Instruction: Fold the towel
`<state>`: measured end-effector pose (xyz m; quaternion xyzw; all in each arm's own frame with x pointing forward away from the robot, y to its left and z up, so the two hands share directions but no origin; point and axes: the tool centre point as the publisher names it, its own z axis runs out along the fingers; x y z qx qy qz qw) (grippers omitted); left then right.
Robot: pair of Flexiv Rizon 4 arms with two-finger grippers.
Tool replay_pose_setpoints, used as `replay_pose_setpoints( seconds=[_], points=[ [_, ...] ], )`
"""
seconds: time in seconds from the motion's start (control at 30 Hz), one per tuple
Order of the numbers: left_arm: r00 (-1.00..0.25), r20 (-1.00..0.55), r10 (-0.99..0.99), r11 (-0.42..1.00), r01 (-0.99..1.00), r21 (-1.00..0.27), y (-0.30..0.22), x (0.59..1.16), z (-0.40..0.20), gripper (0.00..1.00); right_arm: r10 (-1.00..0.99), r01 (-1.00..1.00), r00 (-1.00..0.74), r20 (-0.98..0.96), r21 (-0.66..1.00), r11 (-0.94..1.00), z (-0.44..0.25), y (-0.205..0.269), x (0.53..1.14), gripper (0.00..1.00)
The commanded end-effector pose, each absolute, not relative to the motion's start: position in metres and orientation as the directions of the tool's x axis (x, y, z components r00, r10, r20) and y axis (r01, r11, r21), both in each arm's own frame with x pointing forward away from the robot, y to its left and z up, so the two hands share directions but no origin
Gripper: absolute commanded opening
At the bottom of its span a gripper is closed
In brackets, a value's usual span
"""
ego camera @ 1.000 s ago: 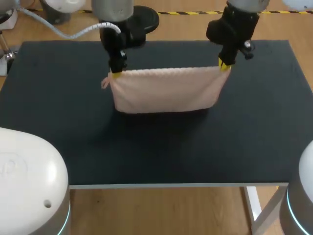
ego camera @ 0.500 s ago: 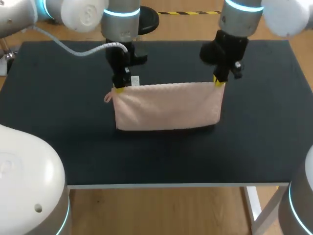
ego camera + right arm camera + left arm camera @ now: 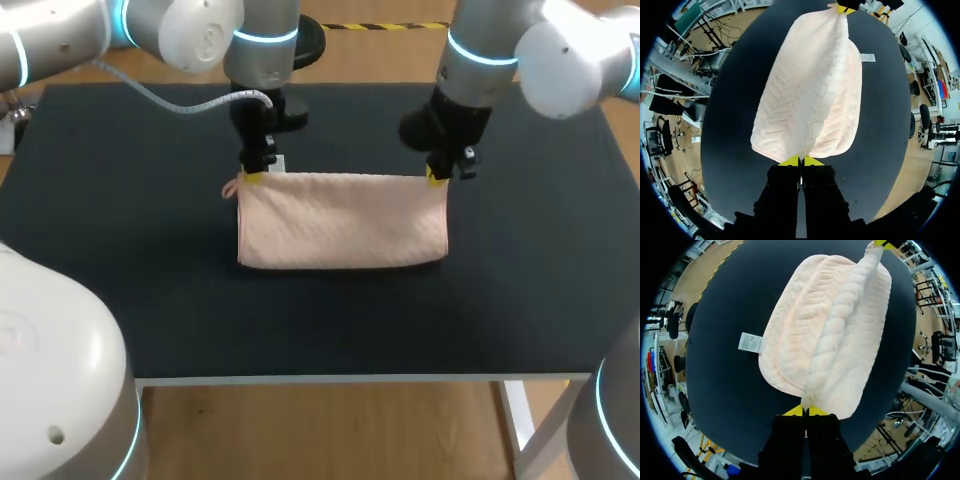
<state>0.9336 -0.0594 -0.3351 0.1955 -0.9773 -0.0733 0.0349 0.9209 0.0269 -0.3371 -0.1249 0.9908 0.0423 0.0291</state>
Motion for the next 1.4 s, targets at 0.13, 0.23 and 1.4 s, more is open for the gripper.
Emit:
replay_pose_setpoints(
  seconds=[0.13,0.23,1.4],
  points=[
    [-0.916,0.061,-0.397,0.910,-0.384,0.158,-0.054,0.954,-0.350,0.00,-0.245,-0.249,-0.967,-0.075,0.053,0.967,-0.345,0.033,0.941,0.00],
    [-0.915,0.062,-0.399,0.909,-0.386,0.156,-0.053,0.958,-0.351,0.00,-0.239,-0.243,-0.967,-0.082,0.044,0.969,-0.347,0.033,0.948,0.00],
    [-0.986,0.056,-0.160,0.893,-0.168,-0.417,-0.026,0.950,-0.264,1.00,-0.157,-0.180,-0.945,-0.286,0.054,0.982,-0.265,0.017,0.980,1.00]
  ],
)
